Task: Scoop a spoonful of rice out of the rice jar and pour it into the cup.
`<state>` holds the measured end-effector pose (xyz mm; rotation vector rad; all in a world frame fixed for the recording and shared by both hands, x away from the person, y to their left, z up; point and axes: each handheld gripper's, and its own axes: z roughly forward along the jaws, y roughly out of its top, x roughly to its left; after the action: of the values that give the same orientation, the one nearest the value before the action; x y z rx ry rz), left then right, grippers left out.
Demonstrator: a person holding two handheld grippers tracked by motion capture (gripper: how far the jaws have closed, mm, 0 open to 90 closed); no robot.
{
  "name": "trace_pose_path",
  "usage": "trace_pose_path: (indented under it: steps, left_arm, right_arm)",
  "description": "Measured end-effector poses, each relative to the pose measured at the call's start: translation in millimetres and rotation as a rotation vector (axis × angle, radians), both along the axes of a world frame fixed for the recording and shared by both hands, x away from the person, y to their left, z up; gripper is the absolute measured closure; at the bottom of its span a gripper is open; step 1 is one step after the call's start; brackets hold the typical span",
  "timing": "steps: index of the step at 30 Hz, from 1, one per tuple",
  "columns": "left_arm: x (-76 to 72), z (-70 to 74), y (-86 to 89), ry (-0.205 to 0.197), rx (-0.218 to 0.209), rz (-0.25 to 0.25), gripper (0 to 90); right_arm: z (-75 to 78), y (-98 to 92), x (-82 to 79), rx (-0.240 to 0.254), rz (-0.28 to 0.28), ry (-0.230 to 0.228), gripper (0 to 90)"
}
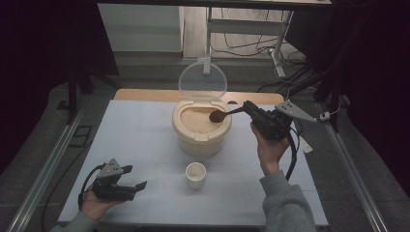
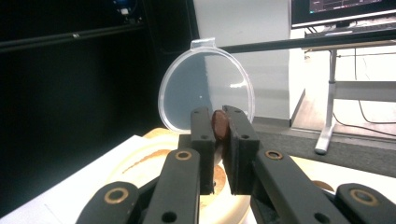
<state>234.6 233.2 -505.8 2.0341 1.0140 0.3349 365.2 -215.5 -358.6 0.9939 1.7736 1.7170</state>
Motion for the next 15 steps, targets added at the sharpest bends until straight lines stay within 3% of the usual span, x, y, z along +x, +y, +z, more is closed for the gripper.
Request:
trace_pose_path:
  steps: [9,12,15]
  left_arm:
    - [0.5,-0.4,0.0,0.005,-0.001,0.000,17.6]
    - [0.7,-0.5,-0.1,0.006,0.000,-0.002,17.9]
    - [0.6,-0.5,-0.3,0.006,0.001,-0.003,18.0]
  right_arm:
    - [-5.5,14.6,8.6,-0.098,-0.021,0.014,83.1]
    - [-10.7,17.9,11.2,-0.093,-0.011,0.046,83.1]
    - [-17.5,18.7,14.7,-0.057,-0.004,0.092,83.2]
